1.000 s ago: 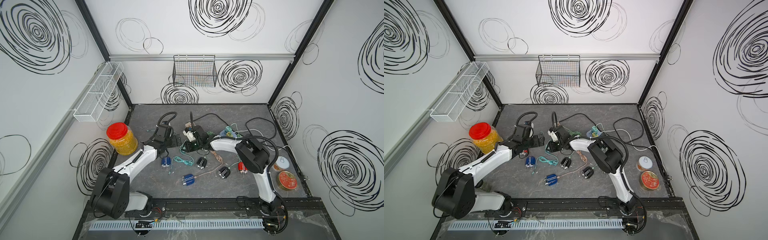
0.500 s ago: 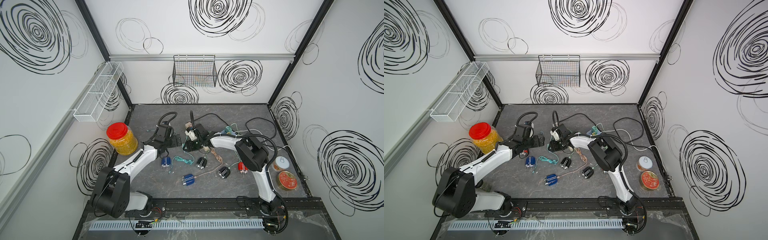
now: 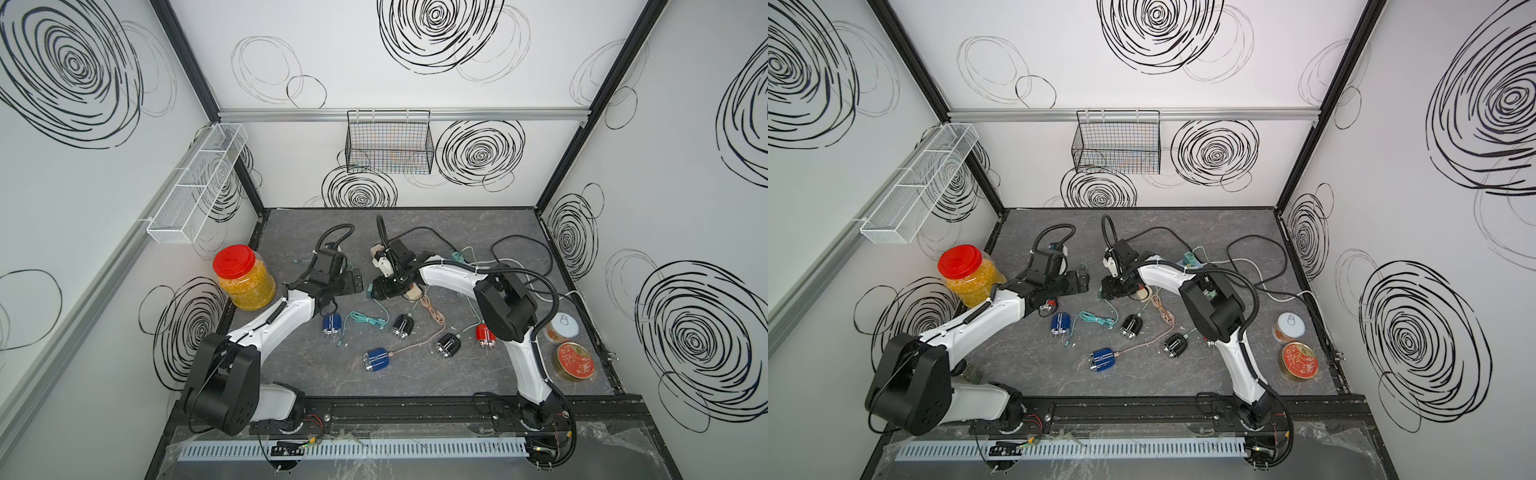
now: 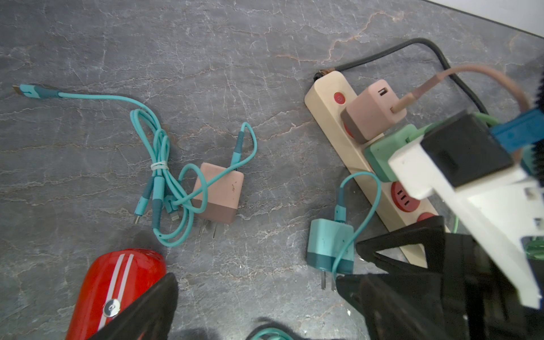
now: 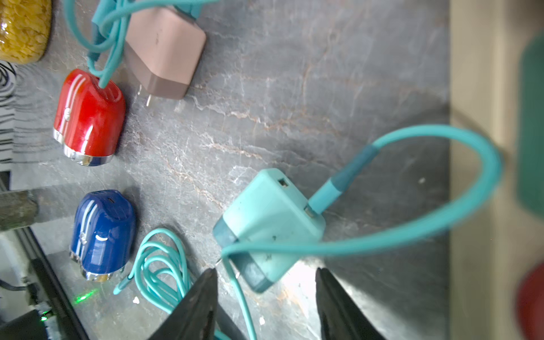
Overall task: Unplug the electric shaver
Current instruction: Place the plug at the center of the board.
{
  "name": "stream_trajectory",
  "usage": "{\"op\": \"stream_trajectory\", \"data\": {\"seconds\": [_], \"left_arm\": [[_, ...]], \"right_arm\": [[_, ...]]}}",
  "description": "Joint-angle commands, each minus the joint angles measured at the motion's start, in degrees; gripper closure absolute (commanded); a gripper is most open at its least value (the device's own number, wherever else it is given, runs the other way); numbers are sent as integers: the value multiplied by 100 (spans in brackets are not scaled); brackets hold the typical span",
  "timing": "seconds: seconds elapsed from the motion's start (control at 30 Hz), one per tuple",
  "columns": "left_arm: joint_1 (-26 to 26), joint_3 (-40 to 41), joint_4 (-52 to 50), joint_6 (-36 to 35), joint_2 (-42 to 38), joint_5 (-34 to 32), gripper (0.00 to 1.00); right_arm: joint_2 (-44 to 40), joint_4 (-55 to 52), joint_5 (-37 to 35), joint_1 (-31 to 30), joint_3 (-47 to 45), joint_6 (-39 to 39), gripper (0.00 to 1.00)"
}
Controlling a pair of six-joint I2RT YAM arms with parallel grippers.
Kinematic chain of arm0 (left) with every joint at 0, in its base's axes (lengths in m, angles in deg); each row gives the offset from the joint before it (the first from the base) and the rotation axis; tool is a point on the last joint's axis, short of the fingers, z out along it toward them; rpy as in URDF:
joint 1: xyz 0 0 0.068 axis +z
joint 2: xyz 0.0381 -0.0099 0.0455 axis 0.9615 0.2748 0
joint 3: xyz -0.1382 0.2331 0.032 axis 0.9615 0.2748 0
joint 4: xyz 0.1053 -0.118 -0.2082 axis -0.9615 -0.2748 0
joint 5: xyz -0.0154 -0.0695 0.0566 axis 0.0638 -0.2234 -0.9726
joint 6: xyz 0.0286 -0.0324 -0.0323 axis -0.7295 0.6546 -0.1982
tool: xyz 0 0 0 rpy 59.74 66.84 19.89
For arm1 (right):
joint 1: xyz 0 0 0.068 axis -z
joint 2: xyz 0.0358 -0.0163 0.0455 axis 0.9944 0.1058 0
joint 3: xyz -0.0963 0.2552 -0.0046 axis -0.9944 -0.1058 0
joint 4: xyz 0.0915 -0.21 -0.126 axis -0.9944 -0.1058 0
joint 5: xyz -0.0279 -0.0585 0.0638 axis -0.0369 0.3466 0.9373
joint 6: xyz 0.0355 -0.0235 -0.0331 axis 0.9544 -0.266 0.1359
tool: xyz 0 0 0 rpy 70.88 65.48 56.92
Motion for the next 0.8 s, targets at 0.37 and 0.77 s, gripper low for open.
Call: {"op": "stream_trajectory", "data": {"seconds": [0.37,0.77], "left_arm": [[101,210,208,-28,-138,-46,1],[251,231,135,-50,-253,-32,1]], "right_arm": [[828,-934,-159,-160,1300,-296,51],[1406,-1169,246,-437,2237,-378,51]]}}
